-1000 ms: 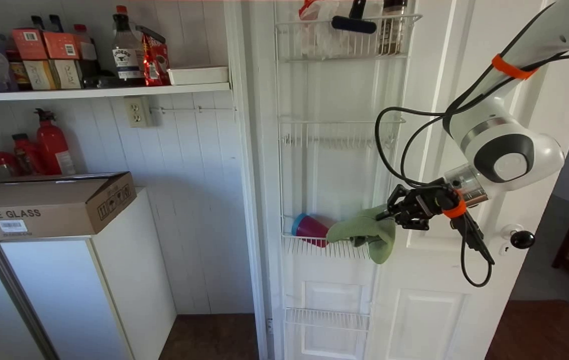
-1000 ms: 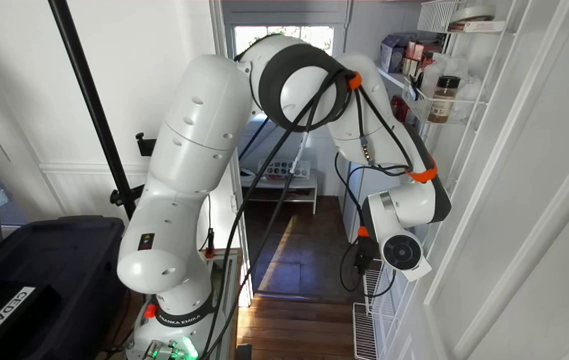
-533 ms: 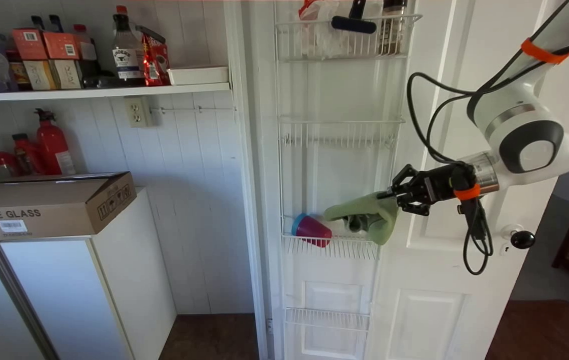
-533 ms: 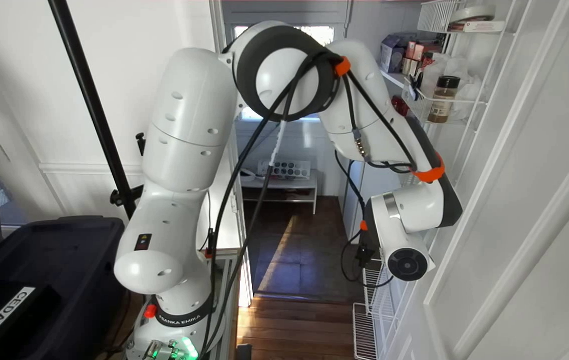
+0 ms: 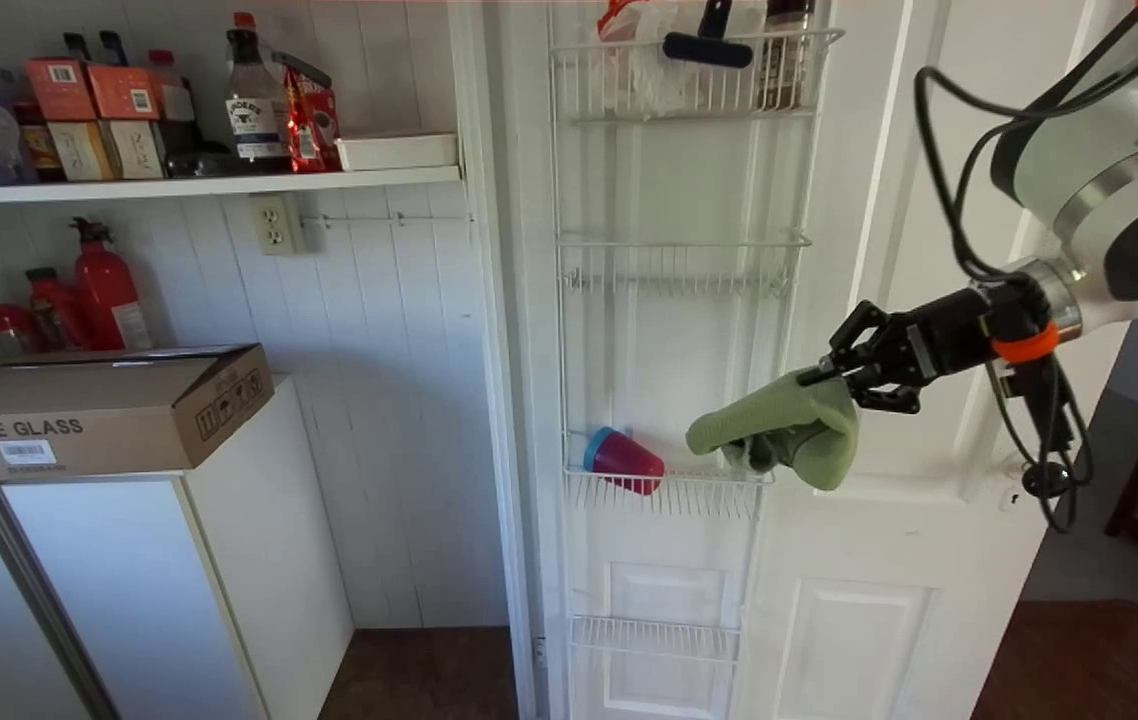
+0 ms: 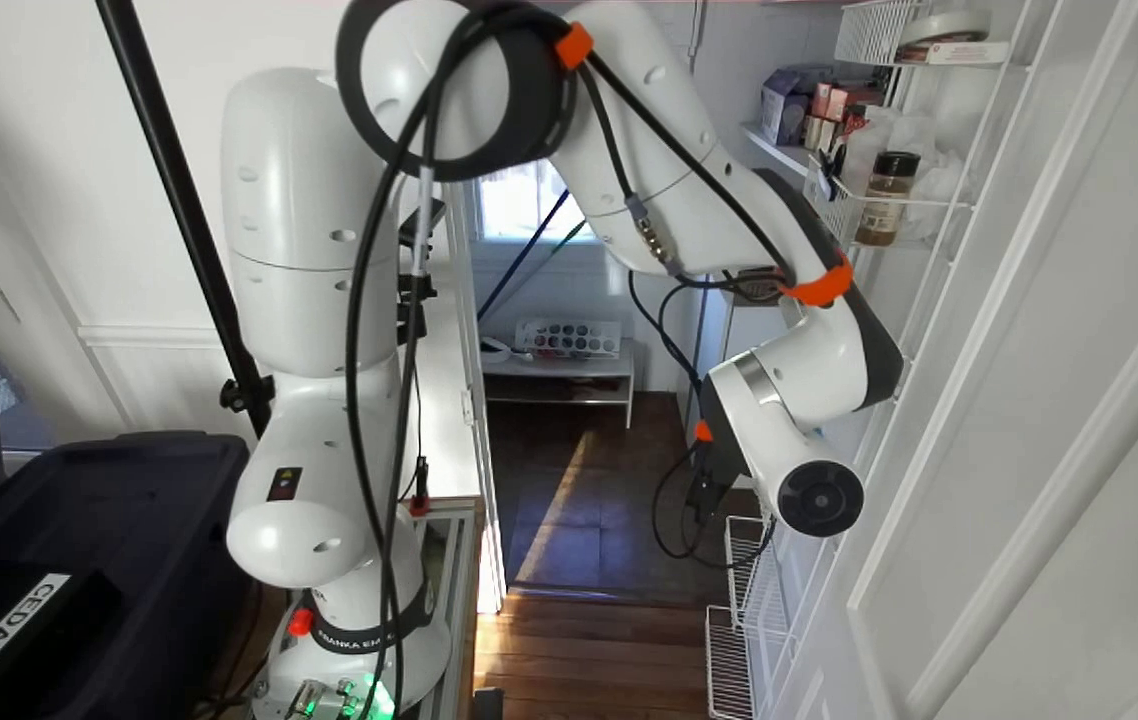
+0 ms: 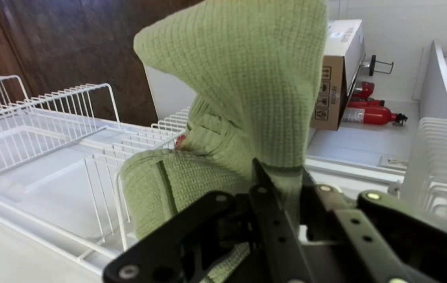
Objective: Pick up the green towel and put it on the fourth white rack from the bottom
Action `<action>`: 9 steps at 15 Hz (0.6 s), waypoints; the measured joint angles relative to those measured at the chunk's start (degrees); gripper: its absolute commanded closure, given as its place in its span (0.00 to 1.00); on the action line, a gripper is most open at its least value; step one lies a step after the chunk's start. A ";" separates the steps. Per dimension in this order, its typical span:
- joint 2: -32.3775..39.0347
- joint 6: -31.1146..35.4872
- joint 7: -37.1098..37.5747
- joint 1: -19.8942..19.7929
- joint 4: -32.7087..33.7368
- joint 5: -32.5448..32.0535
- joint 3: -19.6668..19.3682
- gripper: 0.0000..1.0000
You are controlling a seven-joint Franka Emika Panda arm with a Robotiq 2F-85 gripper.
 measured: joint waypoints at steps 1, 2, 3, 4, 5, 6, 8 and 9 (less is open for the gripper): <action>-1.82 -0.09 2.62 0.00 -1.16 -3.16 0.00 0.96; -3.72 -0.35 5.27 -0.01 -2.29 -6.39 0.00 0.96; -5.58 -1.08 7.63 -0.07 -3.35 -9.41 0.00 0.96; -7.38 -2.34 9.61 -0.20 -4.29 -12.15 0.00 0.96; -9.07 -3.90 11.21 -0.39 -5.02 -14.49 -0.01 0.96; -10.69 -5.80 12.39 -0.70 -5.63 -16.54 -0.01 0.96; -13.80 -10.30 13.75 -1.47 -6.40 -19.93 -0.05 0.96; -15.32 -12.44 14.08 -1.85 -6.67 -21.33 -0.08 0.96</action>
